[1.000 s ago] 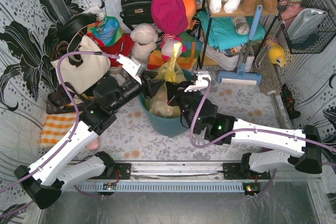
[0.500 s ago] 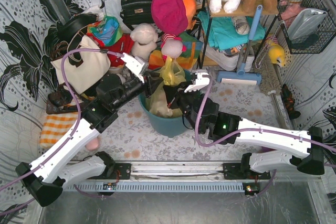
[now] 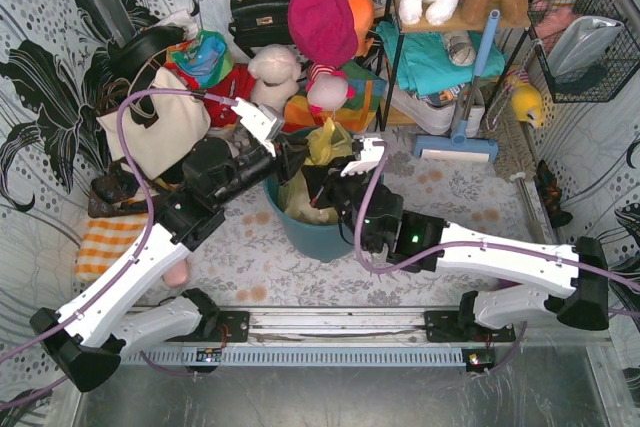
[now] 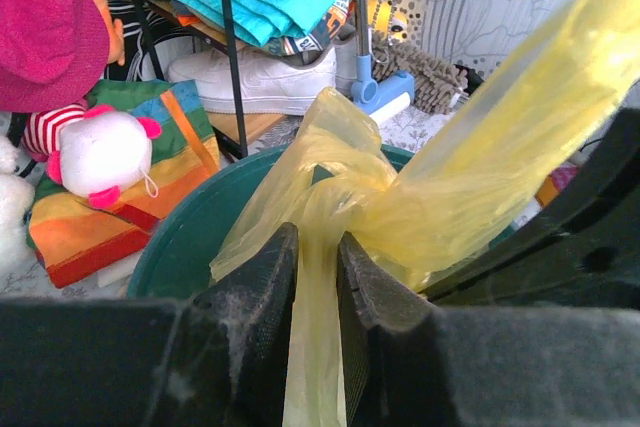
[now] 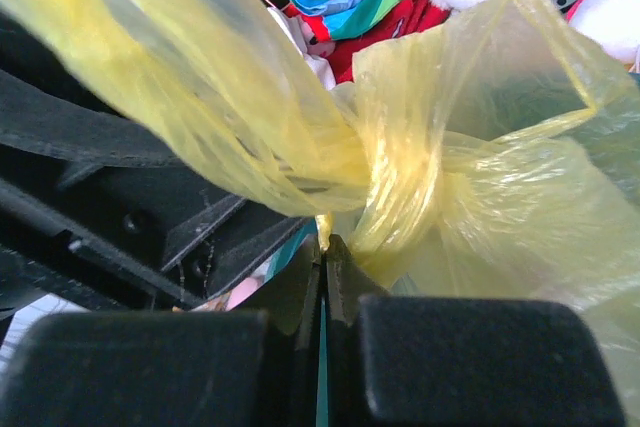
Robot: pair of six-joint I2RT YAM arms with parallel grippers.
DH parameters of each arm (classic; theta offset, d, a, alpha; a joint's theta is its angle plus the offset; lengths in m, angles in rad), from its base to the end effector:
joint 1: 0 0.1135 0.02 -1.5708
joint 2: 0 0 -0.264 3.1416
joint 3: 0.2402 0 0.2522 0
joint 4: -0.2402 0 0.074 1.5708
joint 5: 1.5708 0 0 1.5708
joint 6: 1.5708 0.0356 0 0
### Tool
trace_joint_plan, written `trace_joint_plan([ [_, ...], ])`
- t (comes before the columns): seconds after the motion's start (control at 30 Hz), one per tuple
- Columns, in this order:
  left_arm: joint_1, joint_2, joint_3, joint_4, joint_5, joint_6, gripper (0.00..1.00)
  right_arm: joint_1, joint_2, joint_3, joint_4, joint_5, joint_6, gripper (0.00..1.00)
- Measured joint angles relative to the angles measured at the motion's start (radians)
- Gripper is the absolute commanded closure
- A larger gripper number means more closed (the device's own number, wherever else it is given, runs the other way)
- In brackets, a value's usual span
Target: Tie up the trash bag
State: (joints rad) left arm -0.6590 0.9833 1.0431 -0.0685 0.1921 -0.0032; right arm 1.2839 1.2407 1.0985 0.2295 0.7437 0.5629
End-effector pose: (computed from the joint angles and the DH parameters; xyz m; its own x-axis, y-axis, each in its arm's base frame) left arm 0.1726 -0.1423 0.4068 -0.0093 0.0032 -1.0000 0.7520 0.6592 -0.0049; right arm 0.1038 0.2668 0.3967 -0.2540 0.5271 -0.8110 -0.4487 0.6786 0.5815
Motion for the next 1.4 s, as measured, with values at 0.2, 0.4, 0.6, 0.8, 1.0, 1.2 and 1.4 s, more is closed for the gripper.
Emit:
trace_joint_plan([
  [0.2,0.000,-0.002,0.006,0.000,0.047,-0.003,0.70,-0.002,0.068,-0.016,0.114,0.035,-0.032,1.00],
  [0.4,0.000,-0.004,0.006,-0.002,0.063,-0.003,0.62,-0.002,0.103,-0.047,0.232,0.133,-0.119,1.00],
  [0.6,0.000,-0.056,0.006,-0.023,-0.003,-0.003,0.49,-0.002,0.102,-0.057,0.295,0.193,-0.168,1.00],
  [0.8,0.000,-0.113,0.003,-0.051,-0.069,-0.007,0.42,-0.002,0.087,-0.061,0.284,0.206,-0.167,1.00],
  [1.0,0.000,-0.092,-0.025,-0.092,-0.058,-0.010,0.39,-0.002,0.082,-0.067,0.266,0.211,-0.163,1.00],
  [1.2,0.000,-0.023,-0.025,-0.123,-0.043,-0.003,0.65,-0.003,0.082,-0.073,0.242,0.216,-0.160,1.00],
  [1.4,0.000,0.007,-0.025,-0.141,-0.021,0.012,0.99,-0.004,0.082,-0.079,0.246,0.216,-0.161,1.00],
])
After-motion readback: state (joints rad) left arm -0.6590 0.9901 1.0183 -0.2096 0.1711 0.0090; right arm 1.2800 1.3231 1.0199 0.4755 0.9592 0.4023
